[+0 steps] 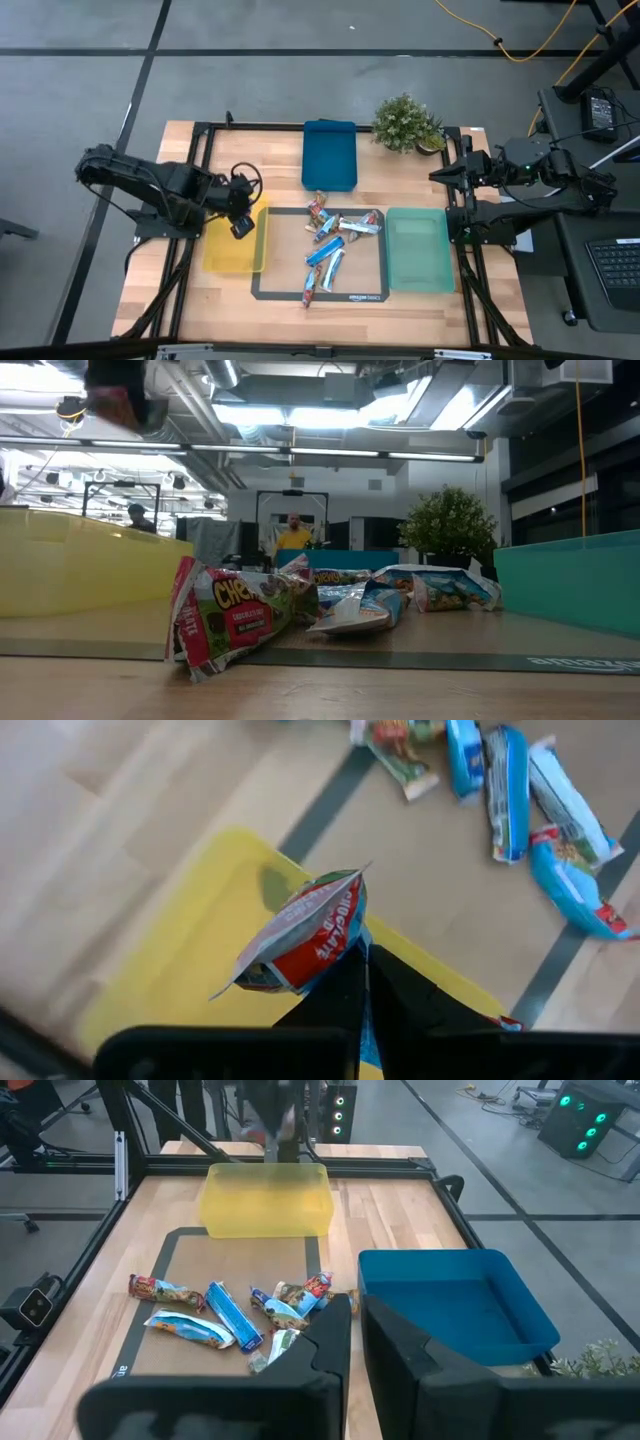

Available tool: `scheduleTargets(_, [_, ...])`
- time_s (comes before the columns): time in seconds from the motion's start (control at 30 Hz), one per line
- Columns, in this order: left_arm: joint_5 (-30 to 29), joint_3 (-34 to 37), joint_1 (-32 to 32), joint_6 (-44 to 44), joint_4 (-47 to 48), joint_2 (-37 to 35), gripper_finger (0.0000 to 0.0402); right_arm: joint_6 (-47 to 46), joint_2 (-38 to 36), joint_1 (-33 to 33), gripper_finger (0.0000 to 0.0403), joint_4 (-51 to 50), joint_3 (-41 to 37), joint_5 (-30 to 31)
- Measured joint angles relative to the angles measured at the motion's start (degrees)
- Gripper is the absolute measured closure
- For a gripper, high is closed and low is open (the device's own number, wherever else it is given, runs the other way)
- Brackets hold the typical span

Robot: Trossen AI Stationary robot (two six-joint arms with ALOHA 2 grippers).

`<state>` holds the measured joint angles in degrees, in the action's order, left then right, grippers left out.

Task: Pick and place Granola Bars by type
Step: Put the red granola bar into the yellow bin

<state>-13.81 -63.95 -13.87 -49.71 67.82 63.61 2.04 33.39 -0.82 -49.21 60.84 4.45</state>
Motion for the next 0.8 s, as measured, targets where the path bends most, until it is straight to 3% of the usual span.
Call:
scheduleTargets(0.13, [2.3,6.4,-0.5,-3.1,-4.0,-1.2,0.0391,0.0,0.0,0.0,0.0369,0.0,0.0,0.0])
scheduleTargets(0.43, [2.9,10.8,-0.6,-4.3,-6.0,-0.5,0.0395,-0.2,0.0,0.0,0.0369,0.0,0.0,0.0])
scheduleTargets(0.8, [6.3,24.3,-0.8,-6.6,-19.0,-0.1,0.0394,-0.3,0.0,0.0,0.0369,0.0,0.0,0.0])
